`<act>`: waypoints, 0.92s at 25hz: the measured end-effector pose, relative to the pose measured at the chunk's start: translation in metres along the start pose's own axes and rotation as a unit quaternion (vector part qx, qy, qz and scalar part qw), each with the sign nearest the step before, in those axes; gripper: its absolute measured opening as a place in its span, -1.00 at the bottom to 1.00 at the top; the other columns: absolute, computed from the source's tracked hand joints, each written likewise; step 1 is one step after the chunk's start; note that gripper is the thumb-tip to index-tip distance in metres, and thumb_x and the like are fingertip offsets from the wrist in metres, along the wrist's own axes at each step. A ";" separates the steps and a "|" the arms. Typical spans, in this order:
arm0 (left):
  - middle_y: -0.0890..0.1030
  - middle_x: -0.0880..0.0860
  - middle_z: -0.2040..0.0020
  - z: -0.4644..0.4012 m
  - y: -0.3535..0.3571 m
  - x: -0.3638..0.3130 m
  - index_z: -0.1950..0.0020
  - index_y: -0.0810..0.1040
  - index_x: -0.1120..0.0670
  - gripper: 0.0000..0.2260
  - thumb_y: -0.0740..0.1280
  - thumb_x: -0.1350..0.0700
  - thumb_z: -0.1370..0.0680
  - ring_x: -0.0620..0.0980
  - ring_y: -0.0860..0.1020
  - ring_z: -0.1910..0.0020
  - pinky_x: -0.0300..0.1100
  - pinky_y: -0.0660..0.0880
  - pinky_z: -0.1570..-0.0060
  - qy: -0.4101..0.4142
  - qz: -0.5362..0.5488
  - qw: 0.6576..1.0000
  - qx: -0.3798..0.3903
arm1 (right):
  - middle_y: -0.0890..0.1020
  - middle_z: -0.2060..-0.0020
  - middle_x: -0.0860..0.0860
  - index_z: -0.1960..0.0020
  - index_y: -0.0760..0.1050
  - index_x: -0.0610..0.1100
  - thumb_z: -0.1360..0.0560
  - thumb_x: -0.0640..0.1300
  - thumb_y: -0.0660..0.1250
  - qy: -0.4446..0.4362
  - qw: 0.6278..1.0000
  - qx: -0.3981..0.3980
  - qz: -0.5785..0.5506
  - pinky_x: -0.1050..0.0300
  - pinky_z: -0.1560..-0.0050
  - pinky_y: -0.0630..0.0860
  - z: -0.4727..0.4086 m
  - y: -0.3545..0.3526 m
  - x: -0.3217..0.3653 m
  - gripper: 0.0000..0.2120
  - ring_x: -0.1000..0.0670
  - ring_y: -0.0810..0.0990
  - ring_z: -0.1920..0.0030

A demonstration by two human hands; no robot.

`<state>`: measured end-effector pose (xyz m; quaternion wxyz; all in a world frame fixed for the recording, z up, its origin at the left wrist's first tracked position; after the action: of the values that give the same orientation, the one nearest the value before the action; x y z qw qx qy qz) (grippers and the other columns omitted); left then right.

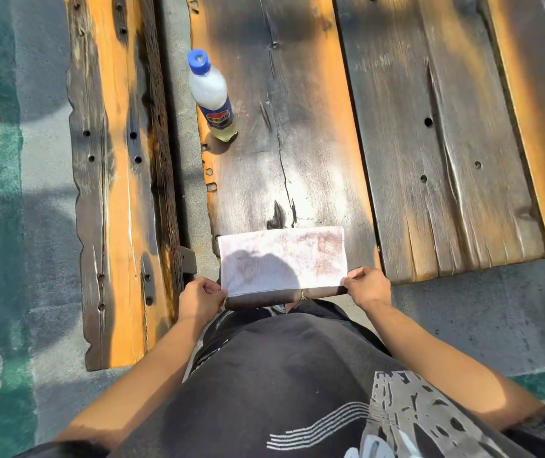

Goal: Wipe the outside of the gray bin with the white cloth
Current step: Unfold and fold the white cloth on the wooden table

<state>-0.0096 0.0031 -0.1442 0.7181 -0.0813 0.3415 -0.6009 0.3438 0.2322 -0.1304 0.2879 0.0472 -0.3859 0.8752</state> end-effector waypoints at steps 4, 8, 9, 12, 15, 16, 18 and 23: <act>0.68 0.08 0.19 0.001 -0.002 -0.010 0.14 0.61 0.08 -0.89 0.53 0.15 -0.44 0.09 0.65 0.14 0.01 0.64 0.08 0.019 -0.045 0.999 0.013 | 0.72 0.18 -0.05 0.14 0.62 -0.12 -0.41 -0.16 0.52 0.005 0.999 0.034 0.032 0.18 0.13 0.48 -0.004 0.001 0.003 -0.90 -0.07 0.68 0.09; 0.60 0.02 0.18 -0.005 -0.013 -0.028 0.01 0.56 0.09 -0.85 0.47 0.10 -0.50 0.09 0.59 0.13 -0.12 0.47 0.16 0.019 -0.029 0.999 0.014 | 0.70 0.10 -0.09 0.02 0.60 -0.14 -0.41 -0.14 0.49 -0.034 0.998 0.007 0.061 0.09 0.03 0.57 -0.012 -0.009 0.023 -0.82 -0.11 0.66 0.05; 0.60 0.03 0.17 -0.007 -0.018 -0.036 -0.04 0.54 0.09 -0.84 0.44 0.11 -0.51 0.09 0.58 0.12 -0.12 0.44 0.17 0.027 -0.022 0.999 0.003 | 0.67 0.04 -0.10 -0.03 0.58 -0.15 -0.43 -0.14 0.47 -0.055 0.997 -0.009 0.057 0.08 -0.03 0.57 -0.015 -0.012 0.032 -0.80 -0.12 0.64 0.03; 0.58 0.09 -0.04 -0.011 -0.031 -0.076 -0.23 0.53 0.09 -0.73 0.38 0.17 -0.54 0.10 0.58 0.02 -0.07 0.50 0.02 0.112 -0.081 0.990 -0.042 | 0.52 -0.14 -0.12 -0.21 0.51 -0.13 -0.48 -0.15 0.43 -0.113 0.992 -0.032 0.050 0.11 -0.15 0.47 -0.023 -0.014 0.065 -0.69 -0.08 0.54 -0.03; 0.50 0.12 -0.22 -0.016 -0.027 -0.111 -0.44 0.48 0.09 -0.58 0.37 0.17 -0.57 0.09 0.53 -0.17 -0.04 0.50 -0.22 0.199 -0.157 0.966 -0.045 | 0.45 -0.19 -0.12 -0.36 0.46 -0.02 -0.51 -0.14 0.41 -0.173 0.981 -0.017 0.082 0.09 -0.23 0.48 -0.030 -0.007 0.095 -0.57 -0.10 0.57 -0.04; 0.48 0.13 -0.23 -0.019 -0.024 -0.118 -0.46 0.48 0.08 -0.56 0.36 0.18 -0.57 0.10 0.51 -0.20 -0.04 0.49 -0.25 0.212 -0.173 0.961 -0.042 | 0.43 -0.19 -0.11 -0.37 0.46 0.01 -0.53 -0.15 0.39 -0.186 0.978 -0.007 0.095 0.08 -0.26 0.50 -0.032 -0.005 0.102 -0.57 -0.10 0.57 -0.02; 0.48 0.13 -0.21 -0.028 -0.021 -0.127 -0.44 0.51 0.08 -0.58 0.35 0.20 -0.57 0.11 0.51 -0.20 -0.02 0.49 -0.27 0.213 -0.187 0.959 -0.033 | 0.41 -0.17 -0.09 -0.35 0.48 0.02 -0.56 -0.19 0.32 -0.206 0.971 -0.003 0.125 0.03 -0.29 0.50 -0.035 -0.003 0.109 -0.63 -0.09 0.55 -0.07; 0.50 0.08 0.01 -0.043 -0.022 -0.136 0.11 0.59 0.10 -0.94 0.37 0.25 -0.51 0.13 0.57 0.09 -0.11 0.47 0.10 0.210 -0.210 0.954 -0.030 | 0.45 -0.11 -0.10 -0.09 0.55 -0.09 -0.56 -0.22 0.28 -0.218 0.965 -0.010 0.148 0.01 -0.21 0.52 -0.040 -0.008 0.117 -0.85 -0.10 0.53 -0.05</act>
<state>-0.0588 0.1345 -0.1114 0.4852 -0.0448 0.4776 -0.7311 0.2569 0.3192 -0.1170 0.0649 0.1758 -0.4511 0.8726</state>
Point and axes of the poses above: each hand's wrist, its own z-axis away from the middle knuckle, its own y-axis out of the palm, x = y × z, the point moved 9 cm from there along -z, towards the middle knuckle
